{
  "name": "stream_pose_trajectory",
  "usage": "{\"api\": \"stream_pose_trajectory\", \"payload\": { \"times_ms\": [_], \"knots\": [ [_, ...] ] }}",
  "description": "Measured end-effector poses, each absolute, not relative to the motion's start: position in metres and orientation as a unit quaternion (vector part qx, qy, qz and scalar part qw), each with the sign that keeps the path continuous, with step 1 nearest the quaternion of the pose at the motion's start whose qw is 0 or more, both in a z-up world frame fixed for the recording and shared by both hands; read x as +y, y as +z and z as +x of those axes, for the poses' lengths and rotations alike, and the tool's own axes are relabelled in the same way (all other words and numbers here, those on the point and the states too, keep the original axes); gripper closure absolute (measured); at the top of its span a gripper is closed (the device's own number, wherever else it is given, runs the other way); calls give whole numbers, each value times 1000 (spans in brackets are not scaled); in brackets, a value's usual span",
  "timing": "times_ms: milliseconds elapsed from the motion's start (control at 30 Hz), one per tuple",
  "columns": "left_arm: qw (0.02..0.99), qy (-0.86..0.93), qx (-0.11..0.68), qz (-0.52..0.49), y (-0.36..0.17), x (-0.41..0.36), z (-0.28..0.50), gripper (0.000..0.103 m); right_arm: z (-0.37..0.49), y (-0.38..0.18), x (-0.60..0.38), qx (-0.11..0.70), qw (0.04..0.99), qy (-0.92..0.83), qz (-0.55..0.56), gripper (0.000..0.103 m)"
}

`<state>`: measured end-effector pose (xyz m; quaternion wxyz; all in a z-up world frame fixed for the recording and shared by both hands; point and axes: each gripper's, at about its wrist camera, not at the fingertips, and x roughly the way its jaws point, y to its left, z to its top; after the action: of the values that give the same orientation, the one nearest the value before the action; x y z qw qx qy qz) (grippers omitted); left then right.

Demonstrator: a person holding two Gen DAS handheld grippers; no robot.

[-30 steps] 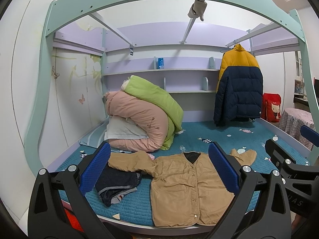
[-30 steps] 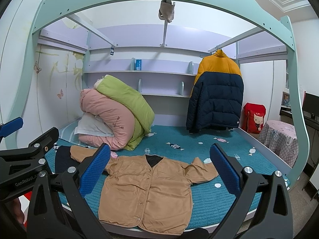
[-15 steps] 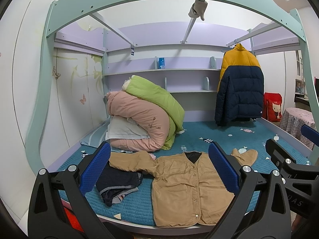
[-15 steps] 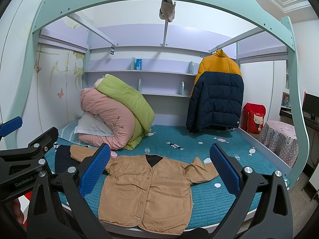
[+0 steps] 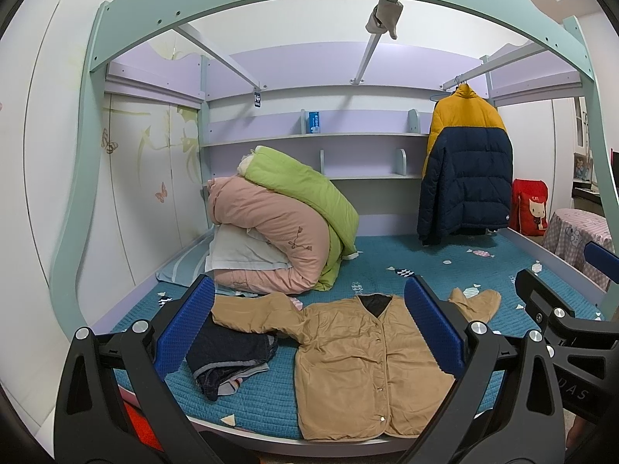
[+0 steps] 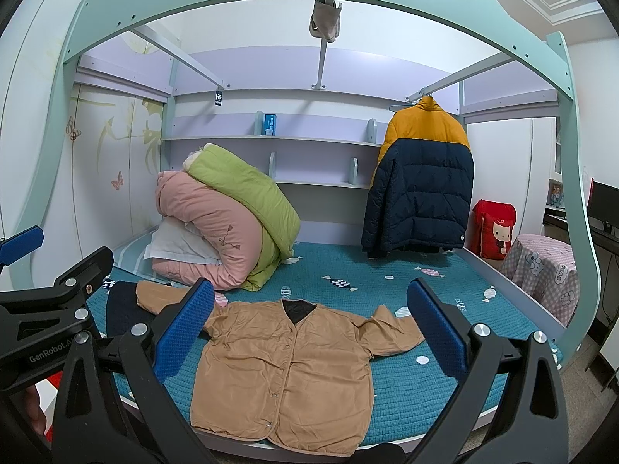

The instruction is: Fold large clothes

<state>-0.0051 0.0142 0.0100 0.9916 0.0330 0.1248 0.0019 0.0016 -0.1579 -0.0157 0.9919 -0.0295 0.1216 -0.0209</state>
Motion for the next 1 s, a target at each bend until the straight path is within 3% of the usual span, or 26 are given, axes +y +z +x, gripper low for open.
{"api": "stream_pose_trajectory", "payload": {
  "times_ms": [1000],
  "knots": [
    [989,-1,145,35,-10,13,14,5,20,-31,-160,137,990,-22,-21,7]
  ]
}}
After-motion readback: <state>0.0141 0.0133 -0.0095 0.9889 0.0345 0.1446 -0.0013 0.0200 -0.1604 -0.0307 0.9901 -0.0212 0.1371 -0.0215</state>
